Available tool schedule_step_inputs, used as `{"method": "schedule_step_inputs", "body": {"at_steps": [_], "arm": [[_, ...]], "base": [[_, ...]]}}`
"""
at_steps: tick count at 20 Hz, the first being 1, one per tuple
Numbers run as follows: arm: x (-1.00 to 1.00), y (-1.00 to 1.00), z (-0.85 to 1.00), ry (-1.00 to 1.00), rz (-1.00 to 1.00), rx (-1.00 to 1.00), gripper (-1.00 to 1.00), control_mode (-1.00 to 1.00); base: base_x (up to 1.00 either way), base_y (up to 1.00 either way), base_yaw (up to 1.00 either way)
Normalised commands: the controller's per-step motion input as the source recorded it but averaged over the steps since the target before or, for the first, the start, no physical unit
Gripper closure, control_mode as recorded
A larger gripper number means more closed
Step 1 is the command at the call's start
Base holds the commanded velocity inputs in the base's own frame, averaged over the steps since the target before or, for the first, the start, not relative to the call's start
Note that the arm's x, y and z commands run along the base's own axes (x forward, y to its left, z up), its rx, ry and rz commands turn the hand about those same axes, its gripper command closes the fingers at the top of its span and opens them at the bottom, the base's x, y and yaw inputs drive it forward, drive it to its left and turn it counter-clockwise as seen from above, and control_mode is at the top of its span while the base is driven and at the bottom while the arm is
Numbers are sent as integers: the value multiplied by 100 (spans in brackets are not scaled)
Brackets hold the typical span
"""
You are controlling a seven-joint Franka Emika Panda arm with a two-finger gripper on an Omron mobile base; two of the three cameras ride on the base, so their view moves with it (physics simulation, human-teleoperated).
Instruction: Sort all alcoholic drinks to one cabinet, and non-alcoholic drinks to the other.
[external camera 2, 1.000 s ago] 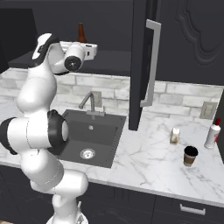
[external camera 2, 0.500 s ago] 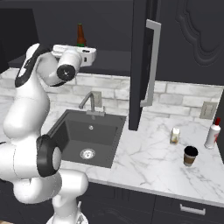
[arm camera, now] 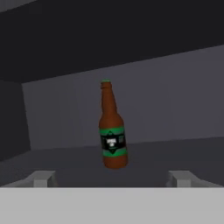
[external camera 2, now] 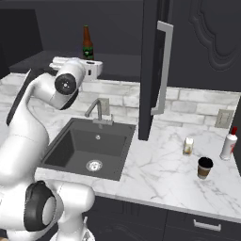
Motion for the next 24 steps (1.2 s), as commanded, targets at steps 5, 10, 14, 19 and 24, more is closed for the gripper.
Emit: {"method": "schedule_step_inputs", "body": {"at_steps": [5, 10, 14, 19, 24], "arm": [[-100, -1, 0, 21, 0, -5, -100, -100], [-96, -7, -7, 23, -13, -8, -100, -100], [-56, -31, -19, 27, -20, -9, -100, -100], [-31, -39, -49, 30, -17, -13, -100, -100], [-15, -46, -80, 21, -5, -8, -100, -100]], "base": [[0, 0, 0], [0, 0, 0], [0, 0, 0], [0, 0, 0], [0, 0, 0]]}}
